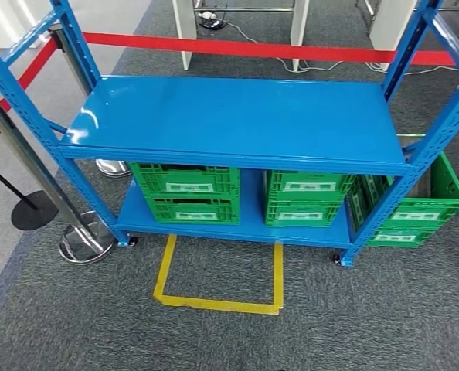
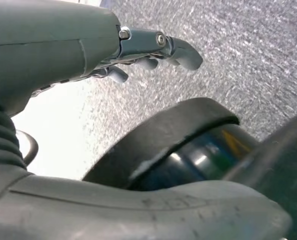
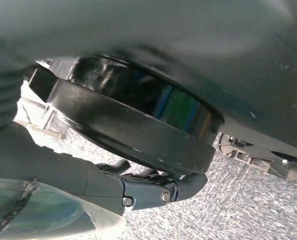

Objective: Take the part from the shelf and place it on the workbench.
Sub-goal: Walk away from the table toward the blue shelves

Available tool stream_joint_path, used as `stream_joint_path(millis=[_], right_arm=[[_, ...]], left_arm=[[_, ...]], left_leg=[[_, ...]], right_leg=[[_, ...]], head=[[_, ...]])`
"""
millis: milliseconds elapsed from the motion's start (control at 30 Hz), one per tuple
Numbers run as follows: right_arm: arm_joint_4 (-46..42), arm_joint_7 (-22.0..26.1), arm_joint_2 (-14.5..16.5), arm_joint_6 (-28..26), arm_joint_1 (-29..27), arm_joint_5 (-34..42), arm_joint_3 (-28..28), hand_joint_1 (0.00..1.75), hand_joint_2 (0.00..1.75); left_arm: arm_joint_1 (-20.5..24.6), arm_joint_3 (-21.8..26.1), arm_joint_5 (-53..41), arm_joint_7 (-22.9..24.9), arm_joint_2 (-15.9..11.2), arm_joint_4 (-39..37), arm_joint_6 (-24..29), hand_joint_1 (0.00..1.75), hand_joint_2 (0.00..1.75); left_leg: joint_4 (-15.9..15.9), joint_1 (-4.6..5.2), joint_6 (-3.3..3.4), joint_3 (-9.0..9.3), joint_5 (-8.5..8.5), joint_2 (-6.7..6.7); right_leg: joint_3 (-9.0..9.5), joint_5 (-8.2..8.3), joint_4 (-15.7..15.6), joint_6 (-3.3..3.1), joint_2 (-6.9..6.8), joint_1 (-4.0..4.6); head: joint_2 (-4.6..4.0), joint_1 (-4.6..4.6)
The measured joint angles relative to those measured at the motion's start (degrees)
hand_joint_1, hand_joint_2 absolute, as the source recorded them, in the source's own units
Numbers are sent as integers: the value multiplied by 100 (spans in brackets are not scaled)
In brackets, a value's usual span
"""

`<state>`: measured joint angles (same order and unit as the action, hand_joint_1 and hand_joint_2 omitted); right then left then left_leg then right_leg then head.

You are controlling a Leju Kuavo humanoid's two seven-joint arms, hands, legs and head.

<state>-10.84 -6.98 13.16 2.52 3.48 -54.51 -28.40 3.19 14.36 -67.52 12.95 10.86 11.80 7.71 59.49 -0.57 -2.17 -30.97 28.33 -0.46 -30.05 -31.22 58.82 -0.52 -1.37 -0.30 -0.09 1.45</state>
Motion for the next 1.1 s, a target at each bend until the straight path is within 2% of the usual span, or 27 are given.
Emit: stream_joint_path(millis=[100,333,700,767,833,900,1100], right_arm=[[-1,-80,-7,33,0,-21,-24,0,175],[-1,-117,-9,67,5,-24,-75,0,175],[-2,-110,-9,40,91,0,-145,0,175],[-2,-101,-9,5,110,1,-162,0,175],[-2,-84,-9,-15,122,6,-177,0,87],[-2,-67,-9,-16,115,16,-186,0,0],[-2,-48,-9,-8,32,29,-225,0,0]], left_arm=[[-7,3,-64,38,9,-1,9,0,175],[-1,6,-96,47,11,-2,15,0,175],[0,9,-99,46,11,-2,-2,0,175],[-3,21,-95,25,11,-2,-2,0,87],[-21,30,-115,-22,11,-2,14,0,0],[-46,31,-146,-59,11,-2,22,0,0],[-92,33,-172,-69,9,-2,0,0,0]], left_leg=[[-116,10,102,33,80,0],[-117,35,119,40,97,0],[-114,41,137,47,93,0],[-114,41,139,49,92,0],[-114,41,139,50,91,0],[-115,41,139,50,91,1],[-116,41,140,47,92,0]], right_leg=[[-25,3,4,26,-1,25],[0,23,-40,70,2,5],[0,32,-42,85,3,-3],[0,32,-42,85,3,-2],[-1,31,-42,85,4,-2],[0,31,-42,85,3,-2],[0,29,-42,87,4,-2]], head=[[0,11],[0,11],[0,9],[0,9],[0,9],[0,9],[0,10]])
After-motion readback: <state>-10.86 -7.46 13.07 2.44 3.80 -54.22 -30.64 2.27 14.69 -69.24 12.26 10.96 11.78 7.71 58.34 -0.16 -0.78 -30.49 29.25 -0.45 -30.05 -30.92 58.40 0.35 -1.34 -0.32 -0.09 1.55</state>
